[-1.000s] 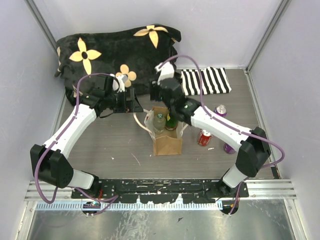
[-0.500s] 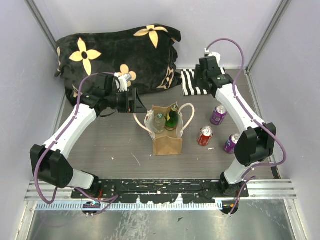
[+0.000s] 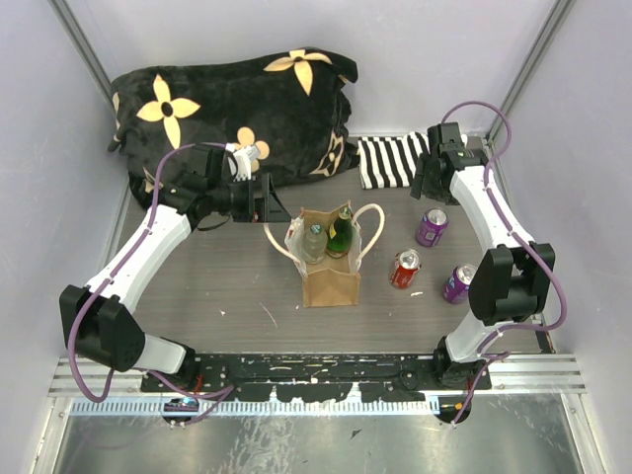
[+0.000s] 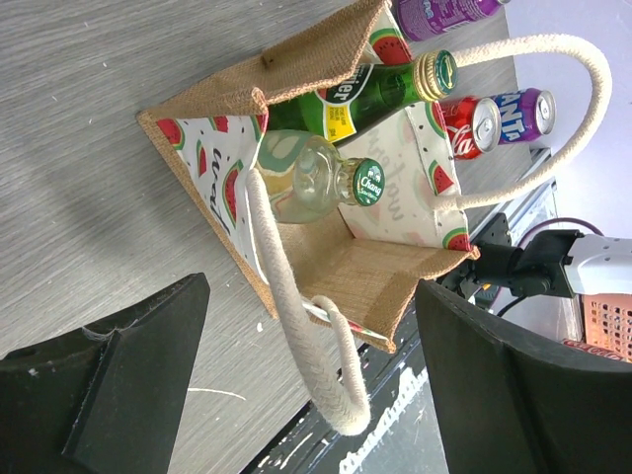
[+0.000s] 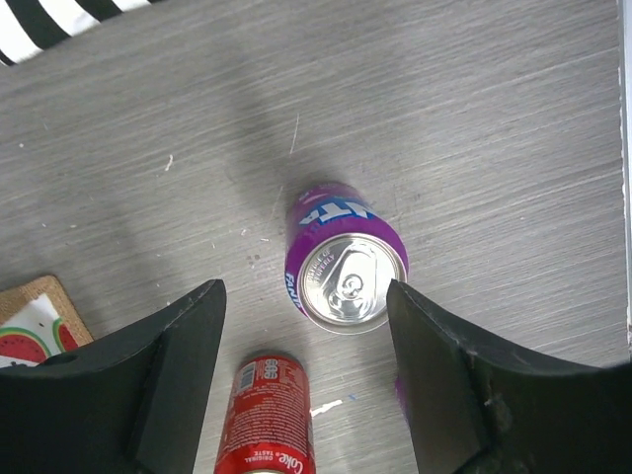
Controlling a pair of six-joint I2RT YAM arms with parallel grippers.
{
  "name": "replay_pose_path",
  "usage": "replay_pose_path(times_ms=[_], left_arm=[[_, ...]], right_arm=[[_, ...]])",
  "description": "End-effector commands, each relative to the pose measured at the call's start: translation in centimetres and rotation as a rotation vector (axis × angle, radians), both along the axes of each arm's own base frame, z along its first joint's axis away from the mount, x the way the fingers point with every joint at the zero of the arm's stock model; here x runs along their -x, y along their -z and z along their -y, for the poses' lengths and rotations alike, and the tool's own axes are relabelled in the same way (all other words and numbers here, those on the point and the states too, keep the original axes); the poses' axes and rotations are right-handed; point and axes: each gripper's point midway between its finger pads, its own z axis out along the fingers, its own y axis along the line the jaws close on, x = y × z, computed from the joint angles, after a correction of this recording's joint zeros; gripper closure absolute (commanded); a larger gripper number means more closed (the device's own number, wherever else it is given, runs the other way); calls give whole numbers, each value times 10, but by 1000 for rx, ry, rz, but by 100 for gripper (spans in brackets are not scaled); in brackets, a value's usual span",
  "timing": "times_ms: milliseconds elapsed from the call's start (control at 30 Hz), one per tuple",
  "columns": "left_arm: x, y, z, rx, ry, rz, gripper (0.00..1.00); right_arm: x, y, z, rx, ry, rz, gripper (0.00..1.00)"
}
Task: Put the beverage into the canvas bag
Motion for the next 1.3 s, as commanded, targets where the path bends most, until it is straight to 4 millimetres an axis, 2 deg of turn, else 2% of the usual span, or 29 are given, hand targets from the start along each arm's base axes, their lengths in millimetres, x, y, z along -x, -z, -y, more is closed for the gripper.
replay_pose_path(times_ms=[0, 500, 833, 1000, 1067, 1133, 1267], left_arm=[[-1, -6, 5, 25, 20, 23, 8], [-1, -2, 3, 13, 14, 22, 8], [-3, -1, 3, 11, 13, 18, 8], [-3, -1, 3, 9, 11, 17, 7], [-4, 0, 3, 8, 10, 15, 8], [-4, 0, 3, 8, 11, 15, 7], [-5, 3, 4, 5, 11, 7, 8]], right_arm=[[5, 8, 2, -20, -25, -35, 27], [23, 39, 25, -42, 4, -136, 23], [28, 72, 14, -110, -29, -214, 19], [28, 80, 15, -107, -23, -230, 19], [27, 79, 18, -94, -16, -225, 23], [26, 76, 20, -80, -9, -216, 32], [19, 67, 23, -66, -4, -188, 66]])
